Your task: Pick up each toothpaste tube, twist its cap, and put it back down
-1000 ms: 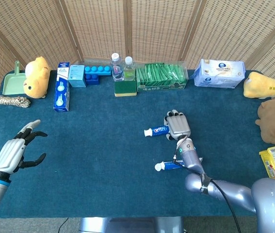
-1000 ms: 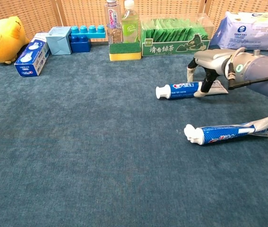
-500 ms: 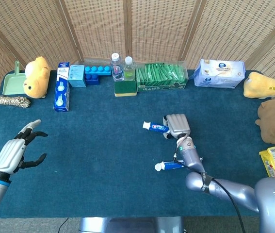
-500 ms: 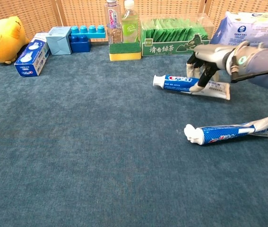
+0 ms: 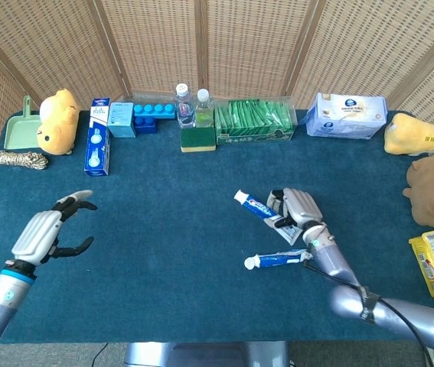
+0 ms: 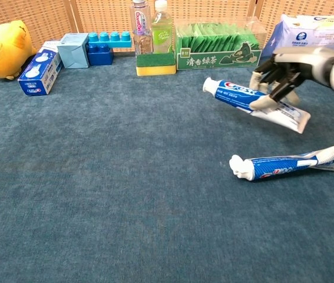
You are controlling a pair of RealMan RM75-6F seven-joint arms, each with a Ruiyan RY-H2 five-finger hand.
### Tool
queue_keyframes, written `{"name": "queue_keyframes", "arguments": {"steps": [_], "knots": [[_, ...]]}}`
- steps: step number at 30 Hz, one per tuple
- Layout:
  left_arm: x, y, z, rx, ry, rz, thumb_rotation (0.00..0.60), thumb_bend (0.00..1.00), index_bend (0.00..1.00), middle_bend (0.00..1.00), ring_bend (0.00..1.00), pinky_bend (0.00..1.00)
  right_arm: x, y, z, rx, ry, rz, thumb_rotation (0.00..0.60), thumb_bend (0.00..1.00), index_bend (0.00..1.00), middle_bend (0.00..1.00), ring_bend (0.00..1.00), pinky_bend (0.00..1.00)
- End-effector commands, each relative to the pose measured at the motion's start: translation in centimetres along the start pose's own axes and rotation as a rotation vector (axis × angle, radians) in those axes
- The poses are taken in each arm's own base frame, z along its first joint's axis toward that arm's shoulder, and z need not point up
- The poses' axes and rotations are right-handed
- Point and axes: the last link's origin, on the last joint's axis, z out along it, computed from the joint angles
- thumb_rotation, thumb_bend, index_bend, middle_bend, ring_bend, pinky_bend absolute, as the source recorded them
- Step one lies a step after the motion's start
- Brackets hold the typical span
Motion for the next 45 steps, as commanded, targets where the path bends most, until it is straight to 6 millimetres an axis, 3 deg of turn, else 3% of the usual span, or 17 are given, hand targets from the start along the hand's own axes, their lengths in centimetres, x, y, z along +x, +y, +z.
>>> {"name": "queue_keyframes", "arguments": {"steps": [1, 9, 14, 24, 35, 45], "knots": [[-0.5, 1.3, 1.4, -0.036, -0.030, -0.011, 0.600, 0.29, 0.27, 0.18, 0.16, 0.33, 0.5, 0.8, -2.1, 0.021, -0.044, 0.080, 0.600, 0.49, 0.92, 0.74, 0.71, 0.76], [-2.3, 4.7, 5.0, -0.124, -0.105, 0.029, 0.600, 0.29, 0.27, 0.17, 0.16, 0.33, 0.3, 0.7, -4.2, 0.068, -0.069, 0.124, 0.600, 0.50, 0.92, 0.74, 0.71, 0.77], [-4.3, 6.8, 7.5, -0.157, -0.184, 0.045, 0.600, 0.29, 0.27, 0.13, 0.10, 0.33, 0.0, 0.3, -5.0, 0.094, -0.072, 0.134, 0.600, 0.50, 0.92, 0.74, 0.71, 0.77], [-7.3, 10.4, 10.9, -0.171, -0.306, -0.027, 0.600, 0.29, 0.27, 0.08, 0.07, 0.33, -0.9, -1.1, -6.1, 0.143, -0.082, 0.148, 0.600, 0.50, 0.92, 0.74, 0.71, 0.77], [-8.7, 12.8, 12.8, -0.167, -0.386, -0.107, 0.600, 0.29, 0.26, 0.08, 0.07, 0.33, -1.9, -2.5, -7.0, 0.187, -0.113, 0.148, 0.600, 0.51, 0.92, 0.74, 0.71, 0.77], [-9.7, 13.6, 13.0, -0.171, -0.424, -0.123, 0.600, 0.29, 0.26, 0.07, 0.06, 0.34, -2.5, -3.6, -6.9, 0.209, -0.124, 0.144, 0.600, 0.51, 0.91, 0.74, 0.71, 0.77]]}}
